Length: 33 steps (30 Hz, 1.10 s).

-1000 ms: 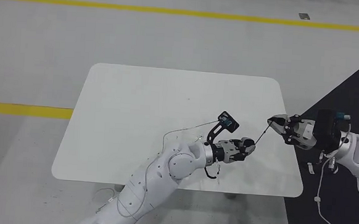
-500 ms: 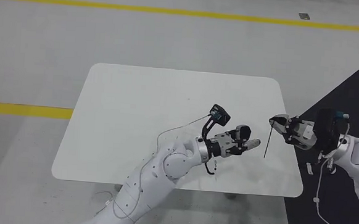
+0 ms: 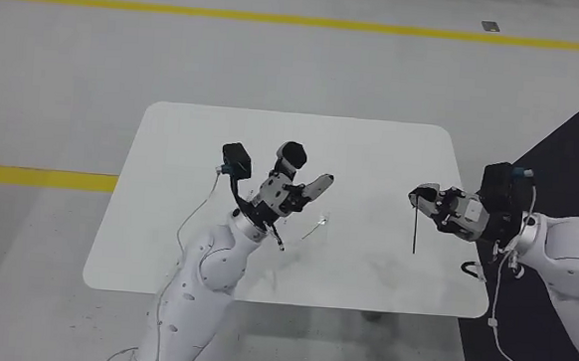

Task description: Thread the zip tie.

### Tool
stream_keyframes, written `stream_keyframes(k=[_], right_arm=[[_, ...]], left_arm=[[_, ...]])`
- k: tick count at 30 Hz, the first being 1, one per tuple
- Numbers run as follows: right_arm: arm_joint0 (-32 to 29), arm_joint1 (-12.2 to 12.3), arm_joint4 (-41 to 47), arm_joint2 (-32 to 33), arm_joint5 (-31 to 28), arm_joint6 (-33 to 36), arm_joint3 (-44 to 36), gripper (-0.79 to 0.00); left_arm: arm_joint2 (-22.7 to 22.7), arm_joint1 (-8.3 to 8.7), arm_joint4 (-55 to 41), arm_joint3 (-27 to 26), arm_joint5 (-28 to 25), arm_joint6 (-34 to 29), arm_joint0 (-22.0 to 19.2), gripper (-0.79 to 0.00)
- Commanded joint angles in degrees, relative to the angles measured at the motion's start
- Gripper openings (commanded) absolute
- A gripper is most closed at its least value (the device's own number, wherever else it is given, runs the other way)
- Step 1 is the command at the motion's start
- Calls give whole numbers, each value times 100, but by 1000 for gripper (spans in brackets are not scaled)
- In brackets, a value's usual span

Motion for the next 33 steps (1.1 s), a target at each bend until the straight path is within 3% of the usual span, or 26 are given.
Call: stream_keyframes(k=[1, 5, 16, 24, 28, 33], right_arm=[[50, -7, -15, -10, 97, 81, -168, -785], [91, -11, 139, 11, 123, 227, -348, -785], [73, -13, 151, -1, 132, 243, -349, -785], [344, -143, -453, -693, 1282, 509, -1433, -785], [798, -220, 68, -996, 1414, 583, -1674, -785], [1135, -214, 1001, -896, 1314, 1156, -1522, -785]], left_arm=[[-247, 45, 277, -295, 37, 324, 219, 0], [-451, 75, 306, -529, 100, 833, 466, 0], [-453, 76, 303, -529, 106, 853, 472, 0], [-453, 76, 303, -529, 106, 853, 472, 0], [-453, 76, 303, -529, 106, 853, 472, 0], [-453, 76, 303, -529, 106, 853, 472, 0]])
